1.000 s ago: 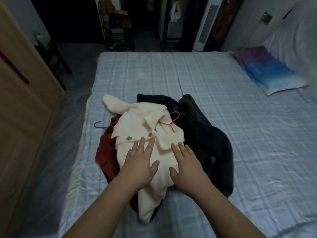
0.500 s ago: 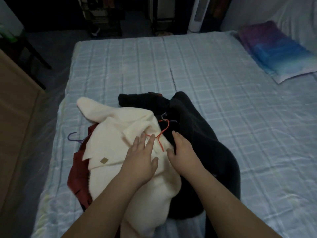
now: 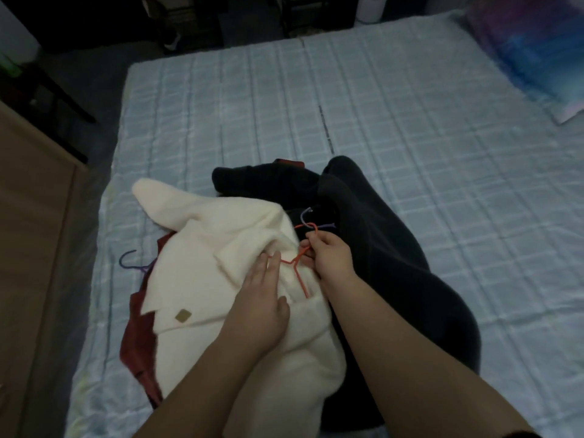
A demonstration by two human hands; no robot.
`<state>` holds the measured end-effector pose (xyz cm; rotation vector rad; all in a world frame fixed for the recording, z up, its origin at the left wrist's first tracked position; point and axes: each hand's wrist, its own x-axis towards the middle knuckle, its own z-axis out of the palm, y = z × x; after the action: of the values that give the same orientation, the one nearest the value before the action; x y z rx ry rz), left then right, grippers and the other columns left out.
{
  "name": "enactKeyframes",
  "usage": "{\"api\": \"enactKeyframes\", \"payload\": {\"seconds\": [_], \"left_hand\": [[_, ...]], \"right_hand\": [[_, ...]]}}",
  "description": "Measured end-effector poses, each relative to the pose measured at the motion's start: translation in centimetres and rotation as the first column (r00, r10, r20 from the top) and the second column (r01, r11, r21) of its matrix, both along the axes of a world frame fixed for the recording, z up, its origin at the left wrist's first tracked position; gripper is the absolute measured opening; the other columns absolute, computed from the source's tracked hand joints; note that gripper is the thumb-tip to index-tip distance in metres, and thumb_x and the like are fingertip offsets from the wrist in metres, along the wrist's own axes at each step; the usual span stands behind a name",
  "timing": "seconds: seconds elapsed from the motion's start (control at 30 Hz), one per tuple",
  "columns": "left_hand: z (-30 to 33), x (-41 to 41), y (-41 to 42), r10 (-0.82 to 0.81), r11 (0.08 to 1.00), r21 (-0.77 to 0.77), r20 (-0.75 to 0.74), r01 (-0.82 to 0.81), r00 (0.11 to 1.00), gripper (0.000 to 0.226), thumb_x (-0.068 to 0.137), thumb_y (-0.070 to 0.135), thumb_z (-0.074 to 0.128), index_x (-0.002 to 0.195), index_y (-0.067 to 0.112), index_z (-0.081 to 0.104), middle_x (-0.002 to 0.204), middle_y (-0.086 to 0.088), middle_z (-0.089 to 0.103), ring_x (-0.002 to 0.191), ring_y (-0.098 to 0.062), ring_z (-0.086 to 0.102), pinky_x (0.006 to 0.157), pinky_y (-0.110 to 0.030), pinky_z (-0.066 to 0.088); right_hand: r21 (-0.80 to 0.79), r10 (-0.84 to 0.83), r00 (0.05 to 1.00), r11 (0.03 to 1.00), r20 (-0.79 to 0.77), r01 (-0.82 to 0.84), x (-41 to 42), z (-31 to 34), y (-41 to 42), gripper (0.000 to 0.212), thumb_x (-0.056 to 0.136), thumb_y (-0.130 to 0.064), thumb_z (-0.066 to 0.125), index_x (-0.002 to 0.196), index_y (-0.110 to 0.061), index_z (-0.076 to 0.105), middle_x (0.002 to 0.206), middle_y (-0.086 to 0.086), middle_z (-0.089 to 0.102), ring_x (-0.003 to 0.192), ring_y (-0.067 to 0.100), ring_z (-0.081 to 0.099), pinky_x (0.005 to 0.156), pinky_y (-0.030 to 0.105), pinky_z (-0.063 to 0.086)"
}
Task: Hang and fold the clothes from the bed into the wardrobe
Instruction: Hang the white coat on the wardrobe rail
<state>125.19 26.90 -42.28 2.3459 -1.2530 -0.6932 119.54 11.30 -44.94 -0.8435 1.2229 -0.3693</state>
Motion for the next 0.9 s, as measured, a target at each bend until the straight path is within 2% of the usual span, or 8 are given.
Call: {"api": "enactKeyframes", "payload": {"seconds": [0.13,0.37,0.47,0.57,0.63,0.73,0.8,0.9], "left_hand": [[0.9,-0.3,0.4,0.009,0.999,-0.035,-0.019,-0.01,1.0,0.08,0.091,0.016,0.049,0.157,0.017,0.006,0.165,-0.005,0.007,0.151,-0.016,0.006,0.121,-0.022,0.003],[1.5,-2.0,1.0,0.025,1.0,-0.004,-0.037,-0.025,0.999,0.079,0.088,0.023,0.043,0.158,0.023,0.005,0.166,-0.004,0.004,0.152,-0.016,0.004,0.123,-0.04,0.015],[2.2,-2.3,1.7,0.031,0.999,-0.027,-0.046,-0.032,0.998,0.079,0.09,0.015,0.048,0.158,0.021,0.008,0.165,-0.006,0.008,0.152,-0.014,0.004,0.123,-0.039,0.015],[2.6,-2.1,2.9,0.052,0.998,-0.023,-0.052,-0.054,0.997,0.079,0.089,0.013,0.05,0.157,0.019,0.011,0.164,-0.009,0.013,0.151,-0.018,0.01,0.122,-0.038,0.017],[2.7,-2.0,3.9,0.076,0.997,-0.008,-0.052,-0.076,0.996,0.079,0.089,0.015,0.05,0.157,0.02,0.011,0.163,-0.009,0.015,0.15,-0.02,0.013,0.122,-0.033,0.017],[2.9,-1.8,5.8,0.113,0.994,0.016,-0.045,-0.113,0.993,0.078,0.091,0.017,0.051,0.157,0.023,0.01,0.164,-0.009,0.013,0.149,-0.021,0.014,0.118,-0.029,0.016],[2.9,-1.6,7.0,0.13,0.991,0.026,-0.062,-0.128,0.99,0.079,0.092,0.018,0.051,0.158,0.025,0.009,0.164,-0.009,0.011,0.15,-0.021,0.013,0.117,-0.028,0.018],[2.9,-1.3,8.4,0.151,0.988,0.038,-0.081,-0.148,0.985,0.078,0.093,0.019,0.051,0.157,0.028,0.009,0.165,-0.007,0.009,0.15,-0.019,0.011,0.115,-0.028,0.022]], "right_hand": [[-0.062,-0.09,0.996,0.994,0.008,0.09,-1.3,0.9,0.1,0.014,0.098,-0.016,0.058,0.1,-0.008,0.069,0.086,0.011,0.071,0.075,0.017,0.066,0.077,0.036,0.058],[-0.206,-0.145,0.988,0.967,0.046,0.152,-3.8,3.0,1.8,0.012,0.098,-0.021,0.059,0.101,-0.016,0.07,0.092,0.01,0.074,0.085,0.018,0.072,0.081,0.035,0.06],[-0.448,0.101,0.995,0.89,-0.001,-0.091,-4.8,4.1,3.5,0.009,0.097,-0.02,0.06,0.094,-0.019,0.069,0.088,0.003,0.073,0.085,0.017,0.07,0.079,0.027,0.057],[-0.481,0.323,0.932,0.799,-0.163,-0.361,-4.5,4.0,4.8,0.006,0.094,-0.019,0.06,0.094,-0.024,0.057,0.096,-0.003,0.068,0.087,0.013,0.065,0.076,0.026,0.05],[-0.463,0.429,0.848,0.712,-0.311,-0.529,-3.9,3.4,4.9,0.022,0.089,-0.02,0.062,0.105,-0.029,0.051,0.106,-0.008,0.063,0.095,0.012,0.063,0.079,0.029,0.047],[-0.389,0.495,0.646,0.528,-0.581,-0.755,-3.4,2.2,5.6,0.058,0.082,-0.031,0.061,0.136,-0.033,0.039,0.137,0.003,0.05,0.121,0.027,0.052,0.099,0.045,0.046],[-0.291,0.475,0.598,0.571,-0.645,-0.768,-3.7,1.9,6.8,0.069,0.085,-0.04,0.06,0.145,-0.026,0.03,0.14,0.012,0.048,0.123,0.036,0.052,0.101,0.047,0.045],[-0.294,0.323,0.771,0.788,-0.549,-0.54,-5.3,1.5,8.2,0.069,0.092,-0.038,0.061,0.15,-0.016,0.03,0.137,0.015,0.055,0.123,0.036,0.054,0.1,0.038,0.042]]}}
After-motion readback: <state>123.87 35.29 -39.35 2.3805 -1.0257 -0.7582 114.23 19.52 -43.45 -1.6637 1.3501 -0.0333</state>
